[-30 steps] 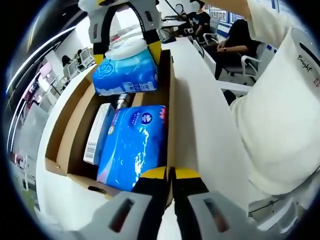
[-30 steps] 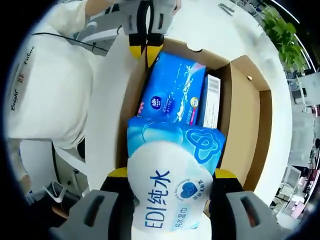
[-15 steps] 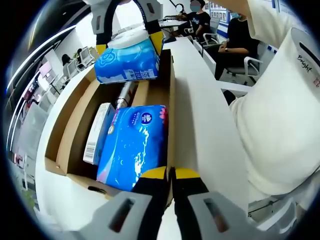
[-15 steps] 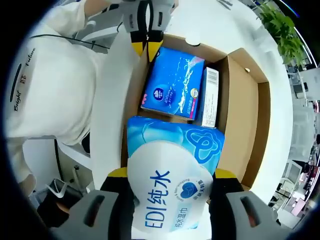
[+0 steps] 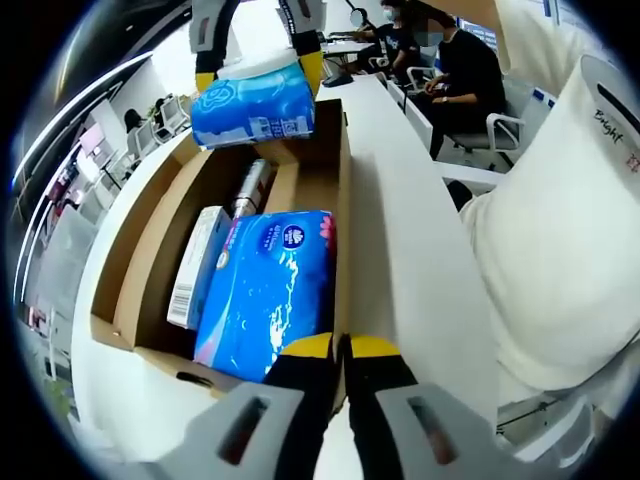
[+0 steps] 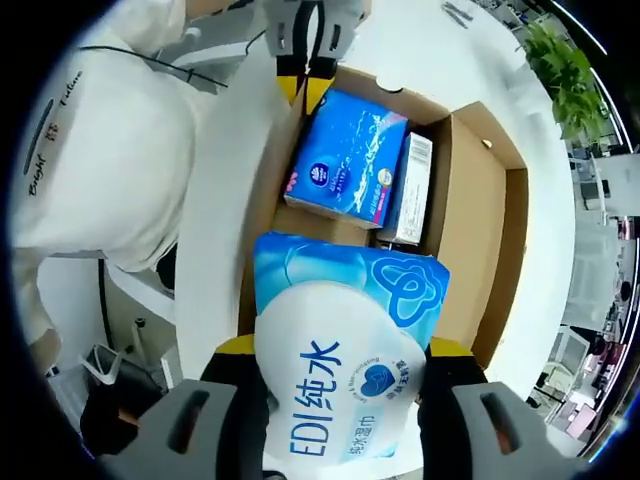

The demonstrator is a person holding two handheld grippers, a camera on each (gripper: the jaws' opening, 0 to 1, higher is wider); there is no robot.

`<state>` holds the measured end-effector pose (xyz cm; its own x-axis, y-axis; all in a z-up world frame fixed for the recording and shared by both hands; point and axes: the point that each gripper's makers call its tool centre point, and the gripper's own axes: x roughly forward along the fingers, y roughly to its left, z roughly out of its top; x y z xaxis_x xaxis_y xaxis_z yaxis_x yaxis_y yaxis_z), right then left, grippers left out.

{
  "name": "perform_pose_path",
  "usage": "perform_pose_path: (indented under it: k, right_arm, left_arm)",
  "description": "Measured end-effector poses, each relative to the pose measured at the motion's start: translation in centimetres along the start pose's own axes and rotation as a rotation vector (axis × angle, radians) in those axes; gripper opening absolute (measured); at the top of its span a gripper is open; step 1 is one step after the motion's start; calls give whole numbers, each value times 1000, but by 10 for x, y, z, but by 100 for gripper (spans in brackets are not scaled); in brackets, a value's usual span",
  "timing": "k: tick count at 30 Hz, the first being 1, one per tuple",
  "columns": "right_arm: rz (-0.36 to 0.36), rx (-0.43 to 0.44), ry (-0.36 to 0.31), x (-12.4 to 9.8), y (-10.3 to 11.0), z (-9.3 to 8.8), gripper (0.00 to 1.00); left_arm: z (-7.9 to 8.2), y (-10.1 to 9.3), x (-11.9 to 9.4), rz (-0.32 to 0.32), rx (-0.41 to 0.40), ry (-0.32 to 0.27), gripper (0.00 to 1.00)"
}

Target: Operate the shoe box by opening the lid, removing the specified soft item, and placing it in the target area until the item is outside and the box remains undamaged.

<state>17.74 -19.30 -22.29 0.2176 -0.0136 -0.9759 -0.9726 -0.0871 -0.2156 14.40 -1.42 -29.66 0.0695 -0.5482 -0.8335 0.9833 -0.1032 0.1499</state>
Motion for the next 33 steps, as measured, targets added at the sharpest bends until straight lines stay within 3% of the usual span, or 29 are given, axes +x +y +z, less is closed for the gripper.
perform_pose_path:
  k: [6, 20, 27, 33]
  right_arm:
    - [-14, 5, 49, 0, -1, -13, 58]
    - [-20, 62, -1, -9, 0, -31, 58]
    - [-37, 106, 30, -8, 3, -58, 59]
    - [-45, 115, 19, -11, 3, -65, 58]
  left_arm:
    - [1, -3, 0, 5, 1, -6, 3]
    - [2, -8, -1, 7, -1, -12, 3]
    - [2, -11, -1, -4, -7, -2, 3]
    - [1, -8, -1, -1, -13, -7, 3]
